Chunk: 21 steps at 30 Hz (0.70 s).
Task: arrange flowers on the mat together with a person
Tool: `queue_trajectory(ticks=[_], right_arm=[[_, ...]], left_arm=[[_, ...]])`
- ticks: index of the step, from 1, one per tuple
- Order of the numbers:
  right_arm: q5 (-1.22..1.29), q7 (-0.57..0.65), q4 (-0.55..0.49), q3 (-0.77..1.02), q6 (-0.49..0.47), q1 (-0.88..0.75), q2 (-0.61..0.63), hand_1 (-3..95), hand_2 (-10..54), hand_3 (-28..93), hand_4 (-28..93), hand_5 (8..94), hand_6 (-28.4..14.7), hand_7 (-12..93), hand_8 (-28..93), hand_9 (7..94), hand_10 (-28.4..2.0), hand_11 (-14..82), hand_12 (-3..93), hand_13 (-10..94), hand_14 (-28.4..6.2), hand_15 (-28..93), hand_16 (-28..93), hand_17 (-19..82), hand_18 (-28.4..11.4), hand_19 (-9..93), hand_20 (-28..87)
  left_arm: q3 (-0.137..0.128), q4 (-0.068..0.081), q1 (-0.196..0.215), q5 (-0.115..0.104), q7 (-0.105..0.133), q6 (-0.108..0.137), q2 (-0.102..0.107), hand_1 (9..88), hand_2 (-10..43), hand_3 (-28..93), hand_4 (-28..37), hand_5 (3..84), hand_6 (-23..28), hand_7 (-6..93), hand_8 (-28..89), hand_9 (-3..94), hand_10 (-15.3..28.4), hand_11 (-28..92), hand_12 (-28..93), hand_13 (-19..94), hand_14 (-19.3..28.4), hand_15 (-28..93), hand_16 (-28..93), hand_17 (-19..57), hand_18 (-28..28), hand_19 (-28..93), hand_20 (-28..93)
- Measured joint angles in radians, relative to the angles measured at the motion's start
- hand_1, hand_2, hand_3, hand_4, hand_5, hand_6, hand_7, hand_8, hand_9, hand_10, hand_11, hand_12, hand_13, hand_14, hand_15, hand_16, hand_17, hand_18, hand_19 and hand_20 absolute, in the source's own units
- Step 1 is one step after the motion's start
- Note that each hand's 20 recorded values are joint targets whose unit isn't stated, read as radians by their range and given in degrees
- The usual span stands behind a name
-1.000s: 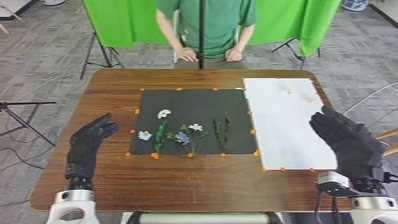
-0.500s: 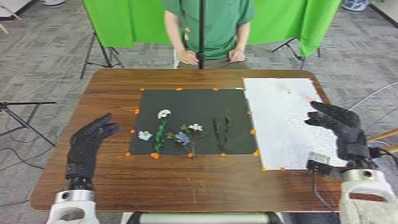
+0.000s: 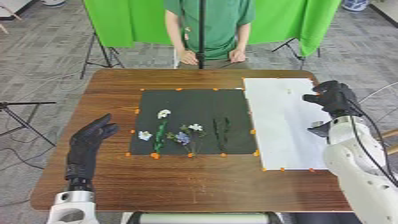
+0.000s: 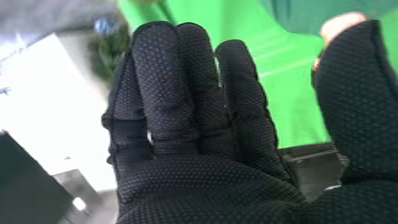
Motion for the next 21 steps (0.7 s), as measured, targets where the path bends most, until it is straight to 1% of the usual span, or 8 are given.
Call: queue_trajectory(ticks=[4,12,16,21], right_arm=[[-0.132,-0.001,0.103,-0.048,0.0,0.087,0.001,36.4,-9.5,70,-26,56.4,2.3,20,-9,61.2,-15.9,31.1,30.8,61,-14.9,58,27,22,-21.3,57,46],[-0.175,-0.009,0.282,-0.156,-0.019,0.238,-0.006,37.7,-9.5,71,-27,58.9,3.0,21,-10,63.2,-15.4,30.1,29.6,62,-14.2,60,28,23,-21.4,57,46],[-0.227,-0.014,0.354,-0.175,-0.087,0.293,-0.024,37.4,-9.5,71,-27,59.1,3.0,21,-11,63.5,-15.3,29.3,29.3,62,-14.1,60,28,23,-21.4,57,46],[-0.245,-0.005,0.377,-0.171,-0.195,0.32,-0.039,38.1,-9.5,71,-27,59.7,3.0,21,-10,64.5,-15.3,28.2,28.8,62,-14.1,62,29,24,-21.8,58,47]], left_arm=[[-0.001,-0.001,0.003,-0.003,0.001,0.0,0.0,27.7,-9.5,68,-21.5,48.2,4.8,11.6,-7,49.9,13.6,19,15,43,16.2,19,0,12.8,10.8,8,20],[-0.001,-0.001,0.004,-0.006,0.005,0.001,-0.002,27.8,-9.5,68,-21.3,48.3,4.9,11.6,-7,49.9,13.7,19,15,43,16.2,19,0,12.8,10.8,8,20],[-0.001,-0.001,0.004,-0.006,0.006,0.001,-0.002,27.8,-9.5,68,-21.4,48.3,4.9,11.6,-7,49.9,13.7,19,15,43,16.1,19,0,12.8,10.8,8,20],[-0.002,-0.002,0.006,-0.007,0.007,0.003,-0.003,27.8,-9.5,68,-21.2,48.3,4.9,11.6,-7,49.9,13.7,20,15,43,16.2,19,0,12.8,10.8,8,20]])
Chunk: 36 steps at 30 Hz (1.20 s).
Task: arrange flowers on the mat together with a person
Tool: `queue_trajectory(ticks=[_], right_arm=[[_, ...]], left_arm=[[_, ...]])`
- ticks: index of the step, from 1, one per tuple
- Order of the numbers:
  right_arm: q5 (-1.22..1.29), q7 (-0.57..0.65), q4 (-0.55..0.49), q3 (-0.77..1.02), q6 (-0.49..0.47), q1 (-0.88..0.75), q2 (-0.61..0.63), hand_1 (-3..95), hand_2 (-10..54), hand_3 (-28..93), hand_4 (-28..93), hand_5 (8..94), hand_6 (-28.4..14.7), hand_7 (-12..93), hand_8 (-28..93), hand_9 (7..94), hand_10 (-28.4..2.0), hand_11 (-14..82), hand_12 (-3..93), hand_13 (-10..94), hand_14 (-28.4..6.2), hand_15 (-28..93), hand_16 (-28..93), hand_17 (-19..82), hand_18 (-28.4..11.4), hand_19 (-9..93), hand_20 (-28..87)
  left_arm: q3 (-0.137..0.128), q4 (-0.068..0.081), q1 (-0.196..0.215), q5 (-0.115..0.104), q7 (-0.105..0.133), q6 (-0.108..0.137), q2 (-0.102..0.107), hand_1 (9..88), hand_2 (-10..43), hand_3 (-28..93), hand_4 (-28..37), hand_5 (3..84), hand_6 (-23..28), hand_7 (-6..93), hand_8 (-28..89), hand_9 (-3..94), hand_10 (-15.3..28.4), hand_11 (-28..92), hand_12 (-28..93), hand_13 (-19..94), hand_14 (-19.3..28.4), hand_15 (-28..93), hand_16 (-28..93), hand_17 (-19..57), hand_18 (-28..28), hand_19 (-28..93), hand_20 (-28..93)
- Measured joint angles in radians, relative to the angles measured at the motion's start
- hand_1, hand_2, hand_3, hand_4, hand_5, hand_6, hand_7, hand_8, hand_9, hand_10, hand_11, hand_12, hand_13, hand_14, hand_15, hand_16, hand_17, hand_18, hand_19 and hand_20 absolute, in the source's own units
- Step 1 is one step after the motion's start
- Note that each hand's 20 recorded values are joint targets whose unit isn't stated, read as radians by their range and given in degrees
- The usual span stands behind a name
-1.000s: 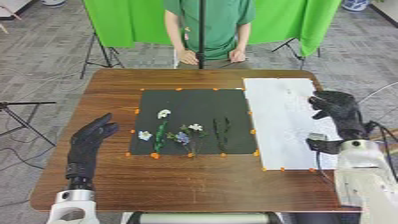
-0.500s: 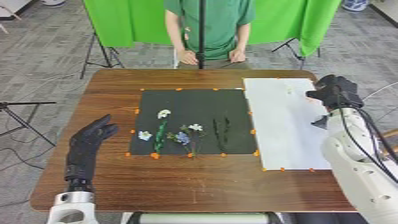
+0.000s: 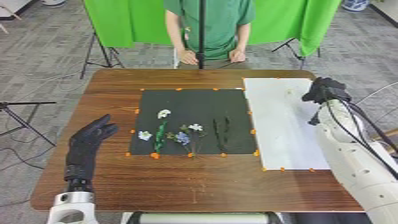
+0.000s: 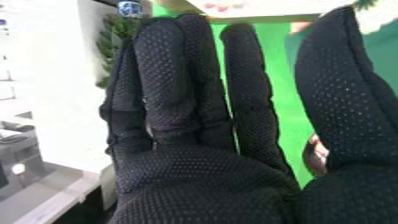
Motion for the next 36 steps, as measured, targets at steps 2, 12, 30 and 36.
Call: queue_trajectory(ticks=[2,12,30,36], right_arm=[[-0.004,0.005,0.002,0.003,-0.02,0.001,-0.003,41.3,-9.5,71,-27,61.3,3.5,21,-11,66.3,-14.6,28.0,28.6,63,-13.6,64,29,25,-22.0,59,47],[0.03,0.019,0.024,-0.005,0.085,-0.013,-0.006,63.4,-9.5,54,-26,69.7,3.3,25,6,80.5,-8.9,10.4,46.2,68,-9.9,67,31,28,-20.2,60,48],[0.105,0.019,0.027,-0.068,0.286,-0.015,0.019,66.6,-9.5,56,-23,82.4,3.4,24,7,91.1,-8.1,8.8,46.6,70,-9.5,71,36,30,-19.4,60,50],[0.21,0.017,-0.168,-0.091,0.27,-0.022,0.089,66.3,-9.5,56,-23,82.4,3.2,24,7,91.2,-8.2,8.6,47.0,70,-9.6,71,36,30,-19.5,60,50]], left_arm=[[-0.001,-0.001,0.002,-0.001,0.0,0.0,0.0,27.8,-9.5,68,-21.2,48.3,4.9,11.6,-7,49.9,13.7,20,15,43,16.2,19,0,12.8,10.8,8,20],[-0.005,-0.004,0.008,-0.016,0.002,0.003,-0.001,27.7,-9.5,68,-21.3,48.3,4.8,11.6,-7,50.0,13.7,19,15,43,16.3,19,0,12.8,10.8,8,20],[-0.006,-0.004,0.009,-0.017,0.003,0.002,-0.001,27.9,-9.5,68,-21.2,48.3,4.9,11.5,-7,49.9,13.7,20,15,43,16.2,19,0,12.8,10.8,8,20],[-0.008,-0.004,0.009,-0.017,0.003,0.002,0.001,27.9,-9.5,68,-21.0,48.2,4.9,11.5,-7,49.9,13.7,20,15,43,16.1,19,0,12.8,10.8,8,19]])
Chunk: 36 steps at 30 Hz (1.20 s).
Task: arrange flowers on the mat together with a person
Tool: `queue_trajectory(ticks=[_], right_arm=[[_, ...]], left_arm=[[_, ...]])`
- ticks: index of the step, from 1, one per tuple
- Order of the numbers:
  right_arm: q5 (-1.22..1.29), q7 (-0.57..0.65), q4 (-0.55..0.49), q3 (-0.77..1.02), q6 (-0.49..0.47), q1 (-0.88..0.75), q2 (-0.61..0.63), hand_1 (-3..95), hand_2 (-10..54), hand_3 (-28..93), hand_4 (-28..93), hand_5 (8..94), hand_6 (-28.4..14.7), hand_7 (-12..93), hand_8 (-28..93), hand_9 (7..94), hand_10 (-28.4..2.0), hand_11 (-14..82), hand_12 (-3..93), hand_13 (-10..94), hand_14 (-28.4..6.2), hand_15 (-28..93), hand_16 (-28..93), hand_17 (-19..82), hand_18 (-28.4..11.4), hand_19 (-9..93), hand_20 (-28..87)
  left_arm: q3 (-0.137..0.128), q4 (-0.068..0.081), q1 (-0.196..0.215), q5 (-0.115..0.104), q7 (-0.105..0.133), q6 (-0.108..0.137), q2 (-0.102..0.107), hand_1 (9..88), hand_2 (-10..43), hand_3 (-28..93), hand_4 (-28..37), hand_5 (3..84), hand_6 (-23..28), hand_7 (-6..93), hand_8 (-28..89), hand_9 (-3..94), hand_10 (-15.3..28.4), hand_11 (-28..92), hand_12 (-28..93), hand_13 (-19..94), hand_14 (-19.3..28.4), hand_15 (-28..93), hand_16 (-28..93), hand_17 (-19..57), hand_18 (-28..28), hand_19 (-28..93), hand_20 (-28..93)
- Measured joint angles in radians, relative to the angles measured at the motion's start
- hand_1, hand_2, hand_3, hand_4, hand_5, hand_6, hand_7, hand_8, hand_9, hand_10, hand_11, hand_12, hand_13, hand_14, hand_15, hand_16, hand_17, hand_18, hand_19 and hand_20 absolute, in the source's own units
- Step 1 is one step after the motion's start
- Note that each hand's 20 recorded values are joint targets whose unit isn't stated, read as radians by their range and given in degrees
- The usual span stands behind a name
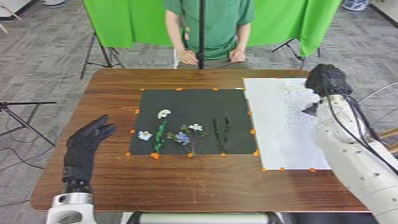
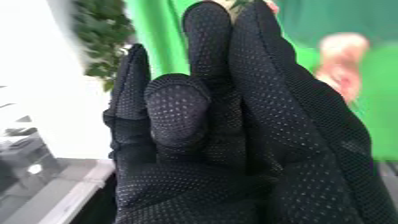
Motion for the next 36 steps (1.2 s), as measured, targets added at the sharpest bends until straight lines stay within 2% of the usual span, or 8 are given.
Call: queue_trajectory(ticks=[7,12,16,22,25,29,36], right_arm=[[0.136,-0.038,-0.275,-0.057,-0.111,0.011,0.067,66.4,-9.5,56,-23,82.8,3.0,24,7,91.4,-8.3,8.4,46.9,69,-9.6,72,37,30,-19.5,60,50],[0.085,-0.132,-0.373,-0.2,-0.131,0.054,0.056,66.3,-9.5,56,-22,82.9,3.0,24,8,91.2,-8.2,8.4,47.1,69,-9.5,72,37,30,-19.4,60,50],[0.006,-0.188,-0.362,-0.319,-0.114,0.085,0.002,66.4,-9.5,56,-23,82.9,2.9,24,8,91.2,-8.2,8.4,47.0,69,-9.4,72,37,30,-19.3,60,50],[-0.071,-0.201,-0.327,-0.402,-0.065,0.067,-0.076,66.1,-9.5,56,-22,82.7,3.1,24,7,91.0,-8.5,8.3,47.1,69,-9.5,72,37,30,-19.2,60,50],[-0.137,-0.237,-0.325,-0.377,-0.085,0.027,-0.095,65.8,-9.5,56,-22,82.4,3.1,24,7,90.7,-8.6,8.4,47.2,68,-9.7,72,37,29,-19.1,60,50],[-0.181,-0.283,-0.314,-0.261,-0.17,-0.052,-0.146,65.5,-9.5,57,-22,82.1,3.2,24,7,90.5,-8.6,8.5,47.1,68,-9.7,72,37,29,-19.1,60,50],[-0.177,-0.241,-0.215,-0.318,-0.166,-0.037,-0.151,65.1,-9.5,57,-22,81.7,3.7,25,7,90.4,-8.6,8.5,46.6,68,-9.7,71,37,29,-19.0,60,50]], left_arm=[[-0.002,0.0,0.0,0.0,-0.003,-0.001,0.003,28.0,-9.5,68,-21.1,48.2,4.8,11.5,-7,49.9,13.7,20,15,43,16.2,19,0,12.8,10.8,8,20],[-0.002,0.002,-0.004,0.001,-0.006,-0.002,0.004,27.9,-9.5,68,-21.0,48.2,4.9,11.4,-7,49.9,13.7,20,15,43,16.2,19,0,12.8,10.8,8,20],[0.001,0.003,-0.009,0.001,-0.008,-0.004,0.004,27.9,-9.5,68,-20.9,48.3,4.8,11.5,-7,49.9,13.7,20,15,43,16.2,19,0,12.8,10.8,8,20],[0.004,0.005,-0.017,0.001,-0.012,-0.005,0.004,27.9,-9.5,68,-20.9,48.3,4.9,11.5,-7,49.9,13.7,20,15,43,16.2,19,0,12.8,10.8,8,20],[0.004,0.005,-0.017,0.001,-0.012,-0.005,0.004,27.9,-9.5,68,-20.9,48.3,4.8,11.6,-7,49.8,13.6,20,15,43,16.2,19,0,12.8,10.8,8,20],[0.003,0.005,-0.015,0.001,-0.013,-0.005,0.004,27.9,-9.5,68,-20.9,48.3,4.8,11.5,-7,49.9,13.7,19,15,43,16.2,19,0,12.8,10.8,8,20],[0.005,0.007,-0.017,0.001,-0.014,-0.008,0.003,27.9,-9.5,68,-21.0,48.3,4.9,11.6,-7,49.9,13.6,20,15,43,16.2,19,0,12.8,10.8,8,19]])
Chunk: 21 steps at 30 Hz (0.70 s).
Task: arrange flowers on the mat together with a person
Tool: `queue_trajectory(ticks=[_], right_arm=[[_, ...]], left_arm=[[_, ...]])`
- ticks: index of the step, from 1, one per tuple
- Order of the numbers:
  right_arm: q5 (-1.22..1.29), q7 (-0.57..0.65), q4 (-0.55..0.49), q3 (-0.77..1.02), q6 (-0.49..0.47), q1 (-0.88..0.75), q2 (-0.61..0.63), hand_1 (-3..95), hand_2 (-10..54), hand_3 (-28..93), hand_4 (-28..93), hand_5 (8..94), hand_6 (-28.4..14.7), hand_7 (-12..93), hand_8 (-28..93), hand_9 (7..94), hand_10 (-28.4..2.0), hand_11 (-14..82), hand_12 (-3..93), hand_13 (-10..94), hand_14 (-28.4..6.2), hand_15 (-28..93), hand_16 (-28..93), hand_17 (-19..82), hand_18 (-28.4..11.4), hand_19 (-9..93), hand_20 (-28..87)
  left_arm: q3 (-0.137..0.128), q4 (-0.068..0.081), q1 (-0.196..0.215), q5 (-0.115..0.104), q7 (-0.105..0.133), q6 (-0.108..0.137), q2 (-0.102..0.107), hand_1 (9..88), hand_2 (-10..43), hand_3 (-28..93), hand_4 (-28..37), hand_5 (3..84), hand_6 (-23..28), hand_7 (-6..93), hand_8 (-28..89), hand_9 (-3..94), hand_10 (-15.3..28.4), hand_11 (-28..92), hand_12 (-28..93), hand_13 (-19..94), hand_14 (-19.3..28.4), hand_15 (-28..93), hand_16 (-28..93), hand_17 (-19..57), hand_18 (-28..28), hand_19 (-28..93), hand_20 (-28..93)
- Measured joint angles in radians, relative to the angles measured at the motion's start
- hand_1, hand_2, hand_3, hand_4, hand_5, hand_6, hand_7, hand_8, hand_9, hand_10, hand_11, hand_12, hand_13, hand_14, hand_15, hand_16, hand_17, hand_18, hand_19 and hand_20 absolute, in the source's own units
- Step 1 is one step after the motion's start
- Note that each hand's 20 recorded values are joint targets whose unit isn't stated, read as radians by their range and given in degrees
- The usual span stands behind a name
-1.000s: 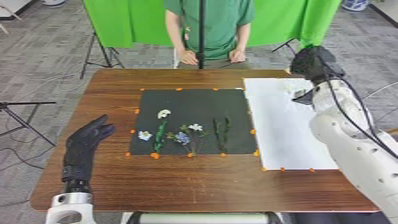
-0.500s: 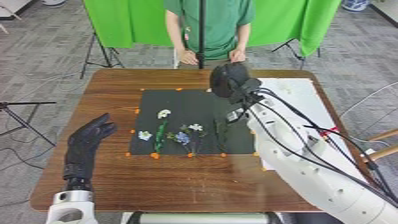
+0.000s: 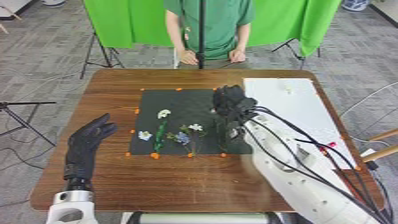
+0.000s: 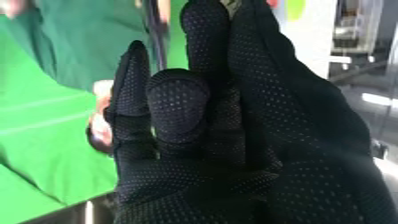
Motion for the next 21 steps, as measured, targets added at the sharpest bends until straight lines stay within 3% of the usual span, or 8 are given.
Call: queue_trajectory(ticks=[15,21], right_arm=[[0.019,0.035,0.064,-0.042,0.065,0.047,0.008,63.5,-9.5,58,-22,80.2,3.7,27,6,89.8,-8.6,8.6,46.5,67,-10.1,70,36,29,-18.8,59,49],[0.029,0.042,0.064,-0.042,0.05,0.046,0.015,59.3,-9.5,61,-22,76.1,3.2,25,5,84.6,-10.0,7.6,45.3,65,-10.9,69,36,26,-19.2,57,48]], left_arm=[[0.005,0.003,-0.008,0.0,-0.003,-0.002,0.0,27.9,-9.5,68,-21.0,48.2,4.8,11.5,-7,49.9,13.7,19,15,43,16.2,19,0,12.7,10.8,8,19],[0.005,0.003,-0.007,0.0,-0.003,-0.003,0.0,27.9,-9.5,68,-21.0,48.3,4.8,11.6,-7,49.9,13.6,20,15,43,16.2,19,0,12.7,10.8,8,20]])
